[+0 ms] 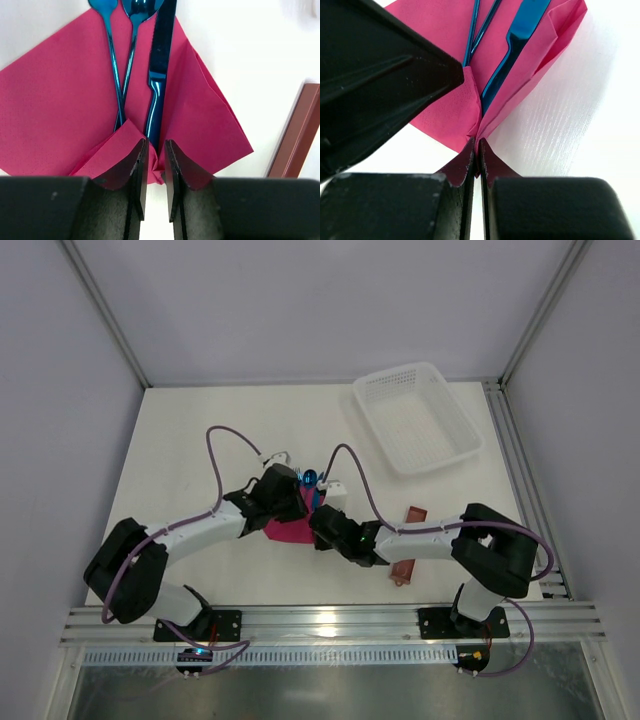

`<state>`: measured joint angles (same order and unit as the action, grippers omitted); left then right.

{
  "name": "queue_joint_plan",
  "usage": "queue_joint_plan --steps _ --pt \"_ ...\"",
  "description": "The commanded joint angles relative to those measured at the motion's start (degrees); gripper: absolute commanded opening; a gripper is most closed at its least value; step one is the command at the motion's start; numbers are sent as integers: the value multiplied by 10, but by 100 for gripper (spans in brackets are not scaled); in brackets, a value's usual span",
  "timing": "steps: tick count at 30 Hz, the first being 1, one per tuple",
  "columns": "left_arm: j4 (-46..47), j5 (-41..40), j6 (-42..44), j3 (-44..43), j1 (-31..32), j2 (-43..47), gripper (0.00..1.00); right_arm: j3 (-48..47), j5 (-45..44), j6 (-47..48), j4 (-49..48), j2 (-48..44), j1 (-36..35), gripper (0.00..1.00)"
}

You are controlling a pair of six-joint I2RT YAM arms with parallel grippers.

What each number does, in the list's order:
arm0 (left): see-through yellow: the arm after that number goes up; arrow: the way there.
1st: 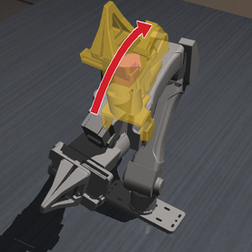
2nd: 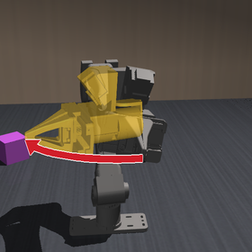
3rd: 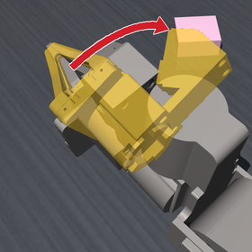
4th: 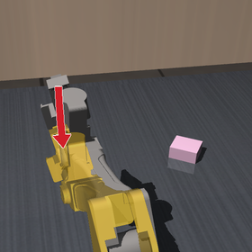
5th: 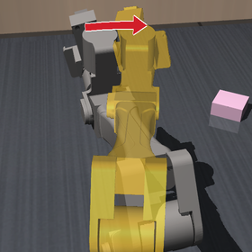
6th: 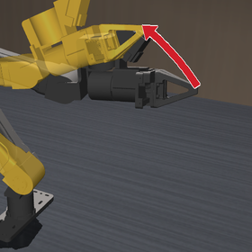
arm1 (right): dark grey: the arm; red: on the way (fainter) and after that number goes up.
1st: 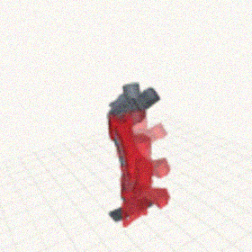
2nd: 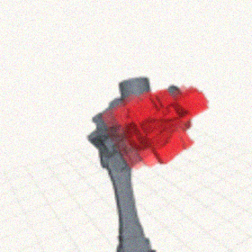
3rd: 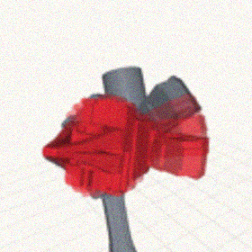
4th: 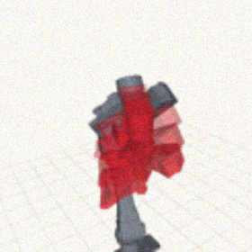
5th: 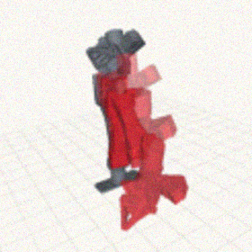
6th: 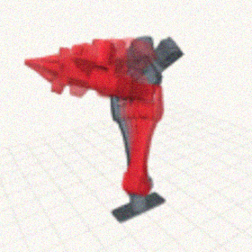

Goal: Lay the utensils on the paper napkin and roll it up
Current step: Roll the napkin at the center of the board.

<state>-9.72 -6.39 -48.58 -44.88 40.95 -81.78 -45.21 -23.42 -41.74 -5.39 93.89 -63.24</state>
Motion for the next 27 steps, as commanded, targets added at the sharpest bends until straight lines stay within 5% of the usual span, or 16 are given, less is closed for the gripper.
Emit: queue_joint_plan --steps 1,14,27 --pt "-11 3 10 3 -2 14 22 -28 -22 13 6 8 -4 8" --pt "53 50 4 27 -2 -70 18 -23 -35 21 13 -2 -8 14" --pt "66 50 1 37 -2 -81 17 13 21 69 -109 -5 -11 27"
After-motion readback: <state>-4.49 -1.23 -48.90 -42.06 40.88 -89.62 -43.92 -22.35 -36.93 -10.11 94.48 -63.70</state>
